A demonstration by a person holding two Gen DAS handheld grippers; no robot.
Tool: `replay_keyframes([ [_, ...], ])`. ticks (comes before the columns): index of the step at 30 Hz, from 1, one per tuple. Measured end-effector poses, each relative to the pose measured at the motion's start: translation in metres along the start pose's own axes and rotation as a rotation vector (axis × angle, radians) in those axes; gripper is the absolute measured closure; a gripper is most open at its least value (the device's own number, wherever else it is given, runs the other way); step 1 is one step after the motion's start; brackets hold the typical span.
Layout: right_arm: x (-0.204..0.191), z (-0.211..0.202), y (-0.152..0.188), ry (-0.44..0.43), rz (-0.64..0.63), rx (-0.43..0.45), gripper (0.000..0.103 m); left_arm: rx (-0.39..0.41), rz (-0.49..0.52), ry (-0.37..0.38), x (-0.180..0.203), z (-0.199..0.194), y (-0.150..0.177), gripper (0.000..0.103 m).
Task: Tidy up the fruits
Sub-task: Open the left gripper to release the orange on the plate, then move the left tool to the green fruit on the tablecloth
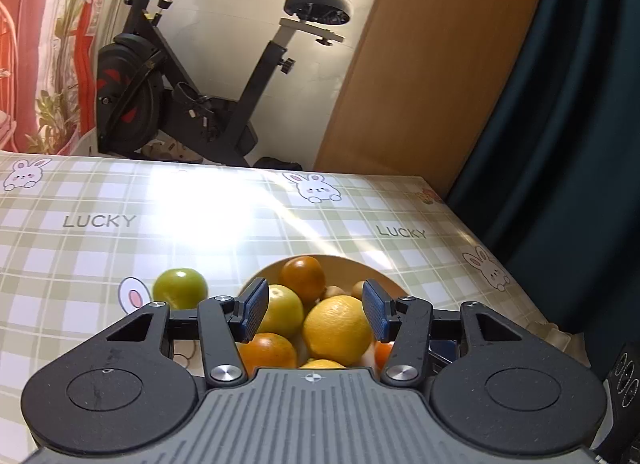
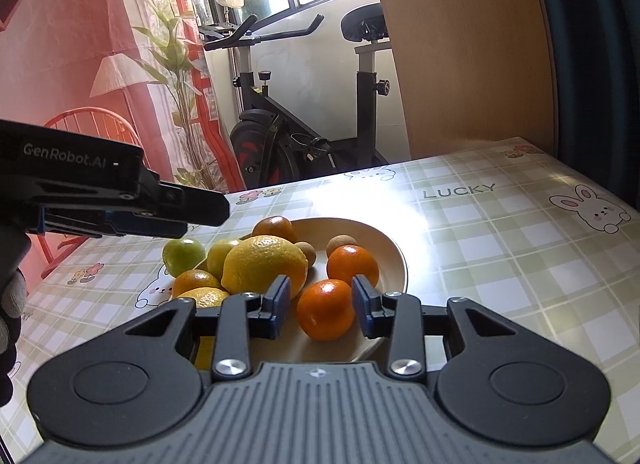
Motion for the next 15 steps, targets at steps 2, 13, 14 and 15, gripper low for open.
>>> replay_keyframes([
  [2, -0.002, 0.000, -0.005, -0.006, 0.001, 0.004, 0.065, 0.003, -0.029, -0.019, -0.018, -0.008, -0.009, 0.049],
  [13, -0.035, 0.012, -0.031, -0.064, -0.048, -0.012, 0.065, 0.074, -0.062, -0.078, -0.080, -0.035, -0.036, 0.049],
  [14, -0.042, 0.016, -0.034, -0.073, -0.060, -0.017, 0.065, 0.077, -0.058, -0.088, -0.084, -0.035, -0.036, 0.049],
  [15, -0.046, 0.019, -0.036, -0.085, -0.070, -0.020, 0.065, 0.079, -0.054, -0.098, -0.086, -0.035, -0.036, 0.049],
])
Point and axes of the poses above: each gripper's, at about its wrist camera, not at the fingertips, and z roughly the way its jaws point, x to its right, y to its underside, the point moved 1 cm from there along z, roughly the way its jaws point, and after that the axes turned 2 degrees about -z, right-handed, at the moved point
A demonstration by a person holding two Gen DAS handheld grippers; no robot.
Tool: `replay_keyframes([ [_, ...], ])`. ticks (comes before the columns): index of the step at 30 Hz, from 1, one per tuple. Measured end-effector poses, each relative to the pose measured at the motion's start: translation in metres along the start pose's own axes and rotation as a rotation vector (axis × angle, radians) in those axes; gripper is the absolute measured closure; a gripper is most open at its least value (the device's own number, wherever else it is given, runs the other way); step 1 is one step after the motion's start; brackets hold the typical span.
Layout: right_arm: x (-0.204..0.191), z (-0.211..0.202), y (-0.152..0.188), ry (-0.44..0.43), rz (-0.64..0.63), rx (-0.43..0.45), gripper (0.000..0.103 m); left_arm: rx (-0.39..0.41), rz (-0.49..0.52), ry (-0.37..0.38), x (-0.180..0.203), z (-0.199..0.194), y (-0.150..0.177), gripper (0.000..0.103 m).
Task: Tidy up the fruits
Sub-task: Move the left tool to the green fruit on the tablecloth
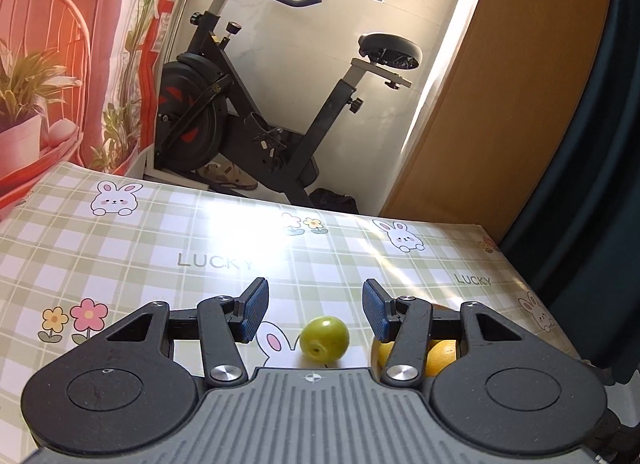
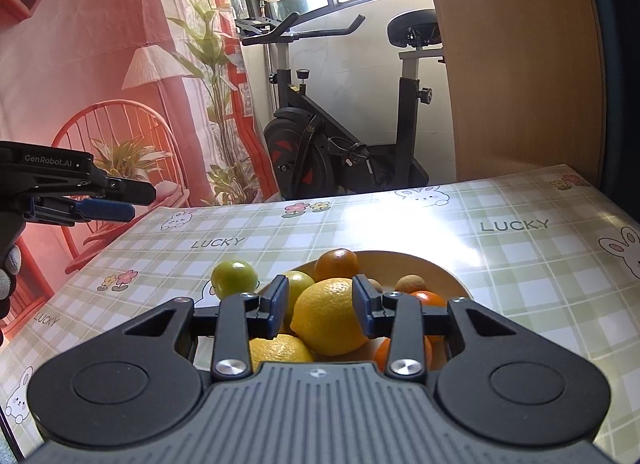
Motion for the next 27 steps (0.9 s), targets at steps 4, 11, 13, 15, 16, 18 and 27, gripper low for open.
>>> replay_keyframes([
  [4, -0.021, 0.018, -0.011, -0.026, -0.050, -0.027, 0.063, 0.006, -0.006, -0.035, -0.017, 0.005, -0.002, 0.049],
  [11, -0.061, 0.069, -0.021, -0.055, -0.124, -0.113, 0.046, -0.022, 0.003, -0.020, -0.038, 0.020, -0.007, 0.047],
  [13, -0.071, 0.083, -0.021, -0.050, -0.151, -0.139, 0.044, -0.038, -0.017, -0.005, -0.043, 0.028, -0.007, 0.045],
  [15, -0.080, 0.098, -0.020, -0.043, -0.182, -0.166, 0.042, -0.044, -0.044, 0.004, -0.046, 0.038, -0.007, 0.038],
  [16, -0.084, 0.104, -0.020, -0.041, -0.192, -0.178, 0.042, -0.051, -0.058, 0.013, -0.046, 0.043, -0.006, 0.035],
  [18, -0.089, 0.117, -0.018, -0.033, -0.214, -0.201, 0.041, -0.070, -0.075, 0.043, -0.045, 0.055, -0.004, 0.033],
  [27, -0.101, 0.150, -0.012, -0.006, -0.273, -0.281, 0.041, -0.190, -0.041, 0.156, -0.034, 0.096, 0.019, 0.034],
])
Point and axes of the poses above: each gripper's, at about its wrist camera, not at the fingertips, and z roughly the way its jaws point, x to its right, y to its underside, the point moved 1 cm from there along z, roughly the way its jaws point, and after that the axes turned 2 degrees about -z, right-handed, at the moved point
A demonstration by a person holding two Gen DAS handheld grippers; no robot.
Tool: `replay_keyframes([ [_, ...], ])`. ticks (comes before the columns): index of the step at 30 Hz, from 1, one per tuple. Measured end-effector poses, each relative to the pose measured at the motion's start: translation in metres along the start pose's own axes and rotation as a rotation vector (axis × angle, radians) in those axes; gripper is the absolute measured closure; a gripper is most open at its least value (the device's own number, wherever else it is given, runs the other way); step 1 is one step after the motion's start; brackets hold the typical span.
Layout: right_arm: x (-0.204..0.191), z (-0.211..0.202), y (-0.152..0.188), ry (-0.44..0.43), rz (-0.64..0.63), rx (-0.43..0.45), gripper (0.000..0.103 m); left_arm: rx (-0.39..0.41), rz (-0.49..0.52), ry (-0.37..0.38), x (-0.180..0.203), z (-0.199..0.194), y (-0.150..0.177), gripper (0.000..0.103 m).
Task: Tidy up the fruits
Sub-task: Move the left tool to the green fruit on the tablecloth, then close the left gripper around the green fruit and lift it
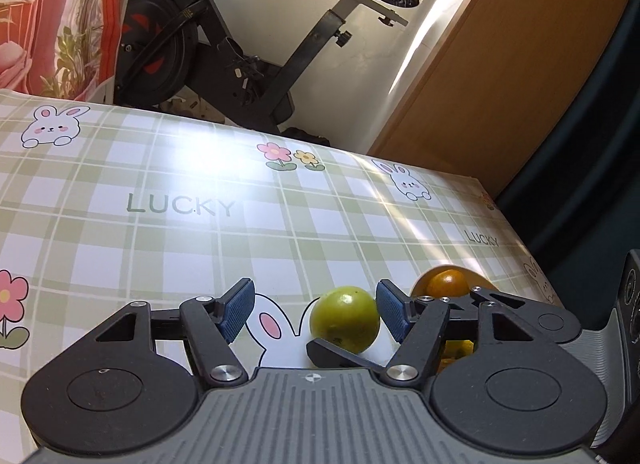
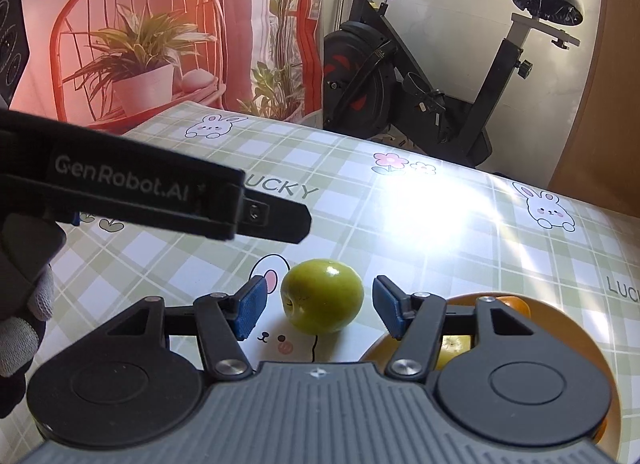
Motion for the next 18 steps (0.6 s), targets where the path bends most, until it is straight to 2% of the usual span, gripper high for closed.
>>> replay_keyframes([
  [8, -0.002, 0.010, 0.001, 0.017, -0.008, -0.042, 0.044, -0.043, -0.029, 0.043, -0.012, 0.015, 0.005, 0.035],
  [15, -0.004, 0.013, 0.000, 0.026, -0.002, -0.052, 0.048, -0.063, -0.015, 0.059, -0.007, 0.024, 0.010, 0.036],
  [18, -0.004, 0.014, 0.001, 0.027, 0.009, -0.057, 0.049, -0.057, -0.036, 0.092, -0.008, 0.024, 0.011, 0.045],
])
Point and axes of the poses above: each gripper's, at about its wrist camera, not at the fingertips, and z roughly the way its jaws point, x to its right, y to its underside, the point moved 1 cm from there along z, roughly the way its jaws point, and after that the axes turned 2 degrees about -z, right-handed, at the moved point
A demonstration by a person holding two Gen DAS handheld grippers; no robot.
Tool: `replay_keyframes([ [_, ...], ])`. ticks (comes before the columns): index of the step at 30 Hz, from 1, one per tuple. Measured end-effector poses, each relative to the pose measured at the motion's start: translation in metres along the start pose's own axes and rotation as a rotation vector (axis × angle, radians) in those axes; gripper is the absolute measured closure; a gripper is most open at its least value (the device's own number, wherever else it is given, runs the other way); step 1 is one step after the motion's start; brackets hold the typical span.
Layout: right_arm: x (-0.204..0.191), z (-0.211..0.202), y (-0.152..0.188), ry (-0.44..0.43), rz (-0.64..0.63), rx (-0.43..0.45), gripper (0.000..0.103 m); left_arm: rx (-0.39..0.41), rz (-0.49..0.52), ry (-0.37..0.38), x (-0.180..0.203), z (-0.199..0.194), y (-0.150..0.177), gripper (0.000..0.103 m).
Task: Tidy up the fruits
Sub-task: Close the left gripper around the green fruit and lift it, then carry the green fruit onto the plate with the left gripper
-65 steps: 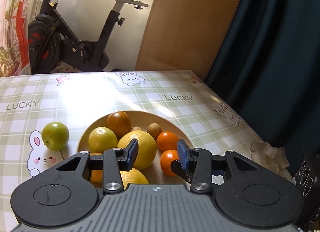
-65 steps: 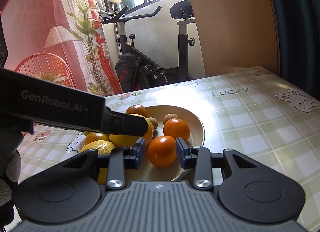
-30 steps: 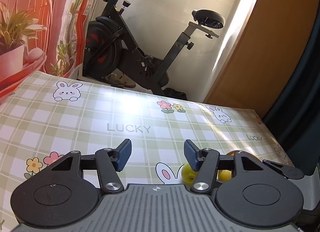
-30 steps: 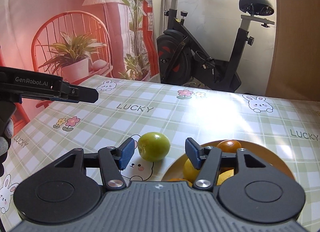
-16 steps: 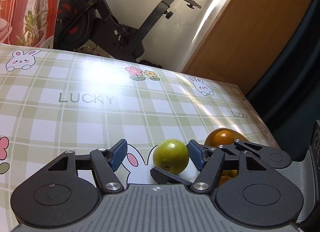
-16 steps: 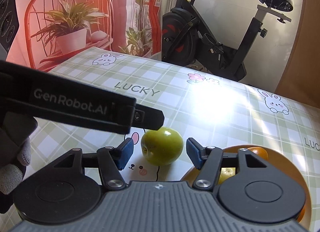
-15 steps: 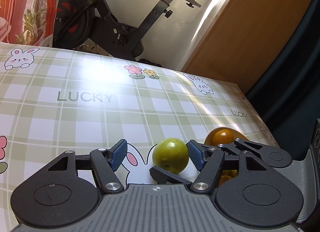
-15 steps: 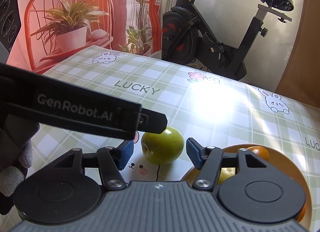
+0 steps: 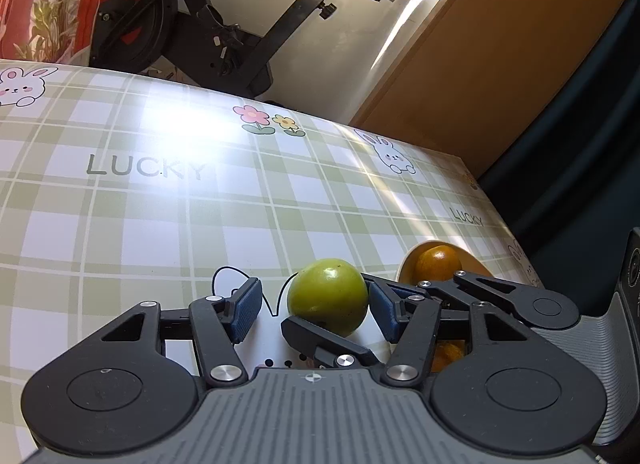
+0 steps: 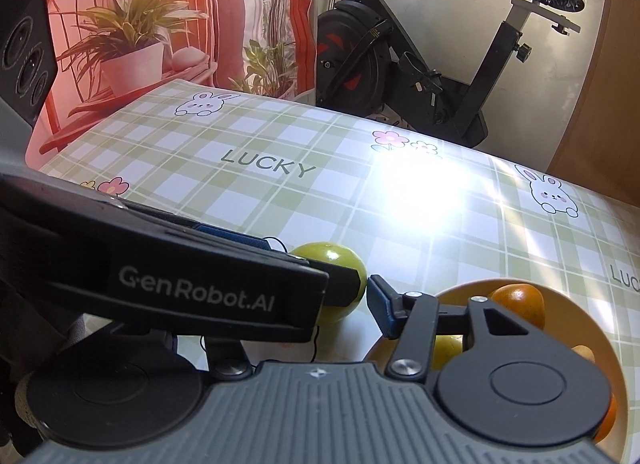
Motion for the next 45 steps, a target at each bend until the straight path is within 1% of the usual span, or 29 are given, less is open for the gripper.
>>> replay_keyframes([
  [2, 0.000, 0.001, 0.000, 0.002, 0.008, -0.002, 0.050, 0.003, -0.010, 0.019, -0.001, 0.001, 0.001, 0.051],
  [4, 0.001, 0.001, 0.000, 0.001, 0.016, -0.005, 0.050, 0.005, -0.021, 0.034, -0.002, 0.001, 0.001, 0.055],
  [10, 0.000, 0.001, 0.001, 0.004, 0.019, -0.001, 0.050, 0.015, -0.033, 0.044, -0.003, 0.003, 0.004, 0.056],
  [15, -0.001, 0.001, 0.002, 0.011, 0.015, 0.004, 0.051, 0.026, -0.016, 0.009, 0.001, -0.002, 0.007, 0.056],
  [21, -0.005, -0.004, 0.004, -0.019, 0.024, 0.017, 0.051, 0.038, -0.022, -0.017, 0.004, -0.017, 0.011, 0.056],
  [26, -0.010, -0.014, 0.007, -0.040, 0.026, 0.040, 0.051, 0.058, -0.008, -0.043, 0.011, -0.030, 0.016, 0.056],
  [33, -0.016, -0.030, 0.011, -0.053, 0.028, 0.068, 0.051, 0.089, 0.000, -0.059, 0.022, -0.046, 0.026, 0.056],
  [45, -0.023, -0.053, 0.026, -0.075, 0.025, 0.083, 0.051, 0.115, 0.007, -0.094, 0.038, -0.068, 0.051, 0.055],
])
Point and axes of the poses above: each gripper's, at about its wrist camera, not at the fingertips, and z roughly the way its jaws point, x to its right, y to its underside, the point moved 1 cm from there along z, roughly the way its jaws point, and after that the axes turned 2 degrees about -z, right-handed, at the moved point
